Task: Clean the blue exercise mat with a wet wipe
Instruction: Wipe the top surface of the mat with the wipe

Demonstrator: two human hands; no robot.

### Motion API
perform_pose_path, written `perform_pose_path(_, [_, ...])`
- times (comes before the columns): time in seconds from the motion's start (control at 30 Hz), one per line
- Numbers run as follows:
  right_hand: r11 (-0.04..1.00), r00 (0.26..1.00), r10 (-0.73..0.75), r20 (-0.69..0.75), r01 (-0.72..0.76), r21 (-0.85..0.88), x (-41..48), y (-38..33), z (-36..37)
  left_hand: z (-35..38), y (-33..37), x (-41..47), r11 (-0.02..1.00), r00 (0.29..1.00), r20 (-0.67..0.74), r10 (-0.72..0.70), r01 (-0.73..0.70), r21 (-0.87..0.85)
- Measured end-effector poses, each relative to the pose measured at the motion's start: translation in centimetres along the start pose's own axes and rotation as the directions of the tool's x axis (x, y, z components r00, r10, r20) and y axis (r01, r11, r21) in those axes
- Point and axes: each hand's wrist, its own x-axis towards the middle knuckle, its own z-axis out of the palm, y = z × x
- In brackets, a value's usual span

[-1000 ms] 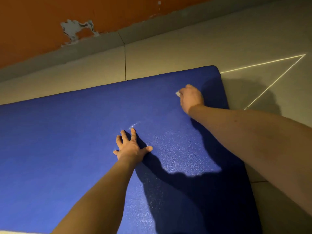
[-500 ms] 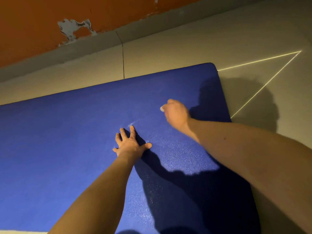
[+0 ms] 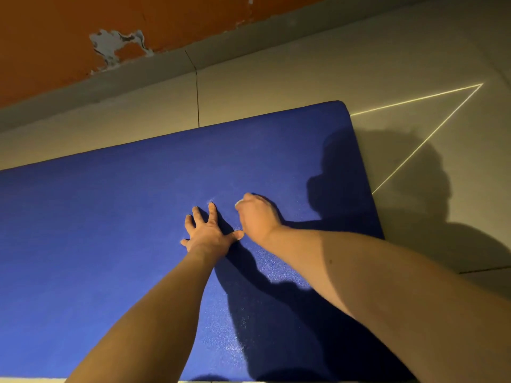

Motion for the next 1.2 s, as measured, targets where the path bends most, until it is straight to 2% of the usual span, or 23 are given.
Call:
perform_pose_path(0.1, [0.997,0.998,-0.024,-0.053,0.020,-0.074,0.3,3.4,-1.4,0.0,0.0,-0.2,1.000,1.000,0.000,0.007,-0.007,-0.016])
perform_pose_path(0.27, [0.972,0.952,0.196,-0.234,-0.221,-0.085,-0.2,10.9,-4.6,0.4,-1.4,-1.3,0.995,0.998,-0.013,0.067,-0.068,-0.070])
perform_pose_path(0.4, [0.948,0.924,0.292,-0.248,-0.314,-0.053,-0.3,7.6,-3.4,1.4,-2.5,-4.2,0.992,0.997,-0.007,0.077,-0.078,-0.098])
perform_pose_path(0.47, [0.963,0.951,0.256,-0.172,-0.266,-0.035,-0.8,3.9,-1.3,2.4,-2.9,-5.7,0.992,0.998,-0.009,0.068,-0.068,-0.110])
perform_pose_path(0.53, [0.993,0.991,0.113,-0.065,-0.116,-0.037,-1.7,-0.1,1.0,3.5,-3.3,-6.9,0.992,0.999,-0.013,0.051,-0.052,-0.112])
perform_pose_path(0.6, [0.998,0.999,-0.029,0.020,0.030,-0.048,-3.0,-2.8,2.7,4.4,-3.5,-7.6,0.992,0.999,-0.006,0.033,-0.034,-0.122])
perform_pose_path(0.73, [0.988,0.994,-0.113,0.013,0.114,-0.105,-3.2,-0.9,1.6,5.1,-3.3,-7.6,0.993,1.000,-0.006,0.006,-0.007,-0.117])
perform_pose_path(0.87, [0.980,0.994,0.042,-0.100,-0.061,-0.190,-2.6,6.4,-2.2,5.2,-3.3,-7.5,0.995,1.000,0.001,0.009,-0.008,-0.098])
perform_pose_path(0.97, [0.975,0.979,0.138,-0.147,-0.161,-0.154,-2.7,9.2,-3.5,5.2,-3.2,-7.4,0.996,1.000,-0.007,0.008,-0.009,-0.083])
perform_pose_path(1.1, [0.962,0.951,0.241,-0.191,-0.260,-0.081,-3.4,4.9,-1.2,5.3,-3.3,-7.6,0.996,1.000,-0.008,0.014,-0.015,-0.084])
perform_pose_path(1.2, [0.986,0.986,0.146,-0.078,-0.151,-0.065,-3.8,0.3,2.1,5.3,-3.7,-7.8,0.994,0.999,-0.009,0.033,-0.034,-0.100])
